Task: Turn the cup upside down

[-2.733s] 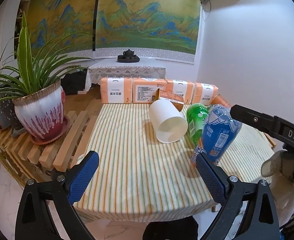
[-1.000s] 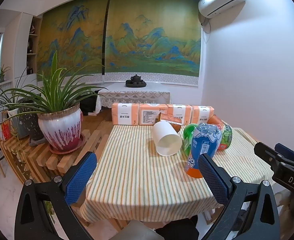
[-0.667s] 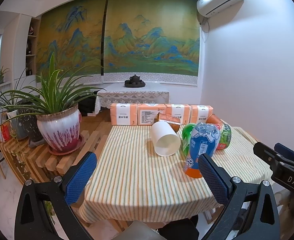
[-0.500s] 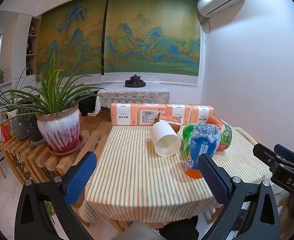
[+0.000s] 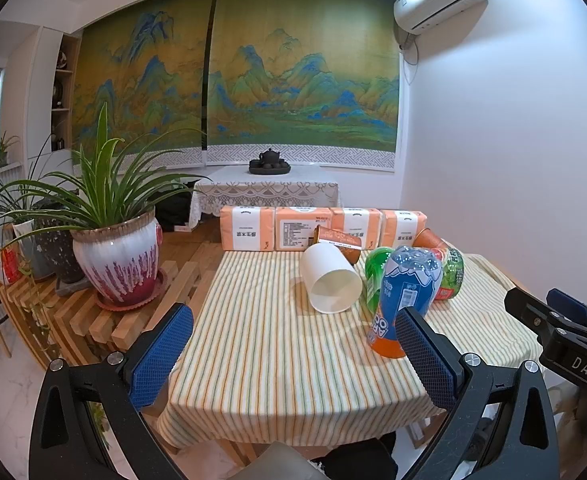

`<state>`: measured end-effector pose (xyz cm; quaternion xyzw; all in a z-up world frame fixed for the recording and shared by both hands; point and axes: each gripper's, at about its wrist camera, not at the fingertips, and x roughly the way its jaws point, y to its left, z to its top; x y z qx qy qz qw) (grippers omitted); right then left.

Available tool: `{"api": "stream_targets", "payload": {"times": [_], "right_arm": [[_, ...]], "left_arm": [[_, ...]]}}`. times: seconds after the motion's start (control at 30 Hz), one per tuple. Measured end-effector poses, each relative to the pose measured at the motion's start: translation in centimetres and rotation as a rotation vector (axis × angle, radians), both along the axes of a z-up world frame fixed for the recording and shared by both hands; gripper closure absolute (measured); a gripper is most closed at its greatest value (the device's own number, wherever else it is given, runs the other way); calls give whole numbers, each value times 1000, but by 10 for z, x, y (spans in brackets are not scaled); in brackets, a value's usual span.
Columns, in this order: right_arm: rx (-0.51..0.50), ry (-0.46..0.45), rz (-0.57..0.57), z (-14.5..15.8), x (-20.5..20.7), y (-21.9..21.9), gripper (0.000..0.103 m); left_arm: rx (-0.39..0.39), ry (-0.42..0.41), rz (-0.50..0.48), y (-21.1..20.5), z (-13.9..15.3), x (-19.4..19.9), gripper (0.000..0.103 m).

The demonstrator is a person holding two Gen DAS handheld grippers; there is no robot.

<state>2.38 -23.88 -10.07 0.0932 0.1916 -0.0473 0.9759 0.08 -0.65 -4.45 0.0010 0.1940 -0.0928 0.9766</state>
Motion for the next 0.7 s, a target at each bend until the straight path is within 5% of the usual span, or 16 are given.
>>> {"api": "stream_targets", "payload": {"times": [0.7], "right_arm": [[9, 10, -2, -4, 3, -4, 14]], "left_arm": [[-2, 11, -6, -1, -3, 7, 1]]}}
